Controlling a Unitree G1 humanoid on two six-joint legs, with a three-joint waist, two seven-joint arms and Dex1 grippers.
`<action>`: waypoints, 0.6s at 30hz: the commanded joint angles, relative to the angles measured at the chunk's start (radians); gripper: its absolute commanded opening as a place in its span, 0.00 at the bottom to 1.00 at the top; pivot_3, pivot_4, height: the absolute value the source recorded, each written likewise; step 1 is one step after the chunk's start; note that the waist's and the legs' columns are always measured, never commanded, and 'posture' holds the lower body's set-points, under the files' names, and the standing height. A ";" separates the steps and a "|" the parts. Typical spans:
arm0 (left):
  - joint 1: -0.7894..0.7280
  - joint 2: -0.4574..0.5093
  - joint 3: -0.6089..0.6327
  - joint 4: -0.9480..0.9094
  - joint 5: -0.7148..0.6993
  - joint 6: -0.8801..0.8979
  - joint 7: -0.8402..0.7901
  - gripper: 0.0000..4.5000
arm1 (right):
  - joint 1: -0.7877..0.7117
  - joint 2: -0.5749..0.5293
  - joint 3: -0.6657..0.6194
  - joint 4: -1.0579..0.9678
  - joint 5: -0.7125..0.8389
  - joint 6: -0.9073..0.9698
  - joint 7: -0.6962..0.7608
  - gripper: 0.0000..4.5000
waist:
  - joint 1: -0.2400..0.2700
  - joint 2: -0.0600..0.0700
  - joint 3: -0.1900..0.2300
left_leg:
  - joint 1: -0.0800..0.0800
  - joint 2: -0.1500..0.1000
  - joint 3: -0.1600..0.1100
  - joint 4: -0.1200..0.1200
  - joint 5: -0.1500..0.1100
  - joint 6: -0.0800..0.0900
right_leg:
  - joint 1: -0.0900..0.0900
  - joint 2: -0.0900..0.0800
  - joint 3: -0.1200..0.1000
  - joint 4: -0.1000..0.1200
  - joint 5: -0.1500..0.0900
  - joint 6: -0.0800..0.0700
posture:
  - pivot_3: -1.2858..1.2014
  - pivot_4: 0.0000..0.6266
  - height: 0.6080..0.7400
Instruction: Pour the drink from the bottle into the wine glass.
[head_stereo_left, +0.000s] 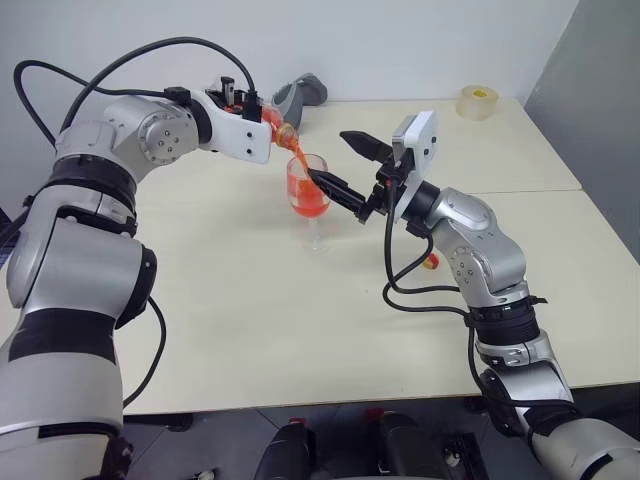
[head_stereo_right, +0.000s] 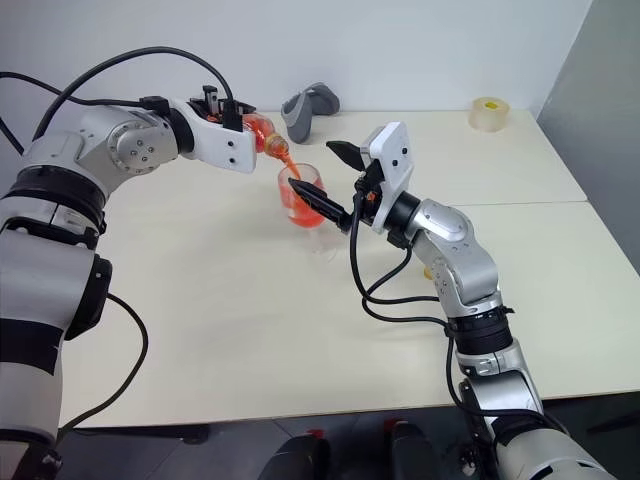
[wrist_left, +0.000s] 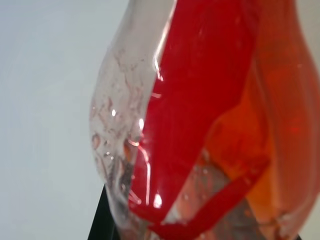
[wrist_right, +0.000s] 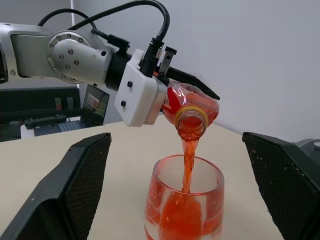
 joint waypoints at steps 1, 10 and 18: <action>-0.056 0.019 0.005 -0.008 -0.002 0.005 0.023 0.25 | -0.031 -0.003 -0.022 -0.020 0.005 -0.029 0.008 1.00 | 0.000 0.000 0.000 | 0.000 0.000 0.000 0.000 0.000 0.000 | 0.000 0.000 0.000 0.000 0.000 0.000 | 0.52 0.24 1.00; -0.063 0.016 0.006 -0.006 -0.001 0.009 0.026 0.25 | -0.032 -0.006 -0.022 -0.022 0.006 -0.027 0.009 1.00 | 0.000 0.000 0.000 | 0.000 0.000 0.000 0.000 0.000 0.000 | 0.000 0.000 0.000 0.000 0.000 0.000 | 0.52 0.24 1.00; -0.061 0.017 0.007 -0.007 -0.004 0.006 0.020 0.25 | -0.037 -0.007 -0.024 -0.016 0.006 -0.029 0.010 1.00 | 0.000 0.000 0.000 | 0.000 0.000 0.000 0.001 0.000 0.000 | 0.000 0.000 0.000 0.001 0.000 0.000 | 0.52 0.24 1.00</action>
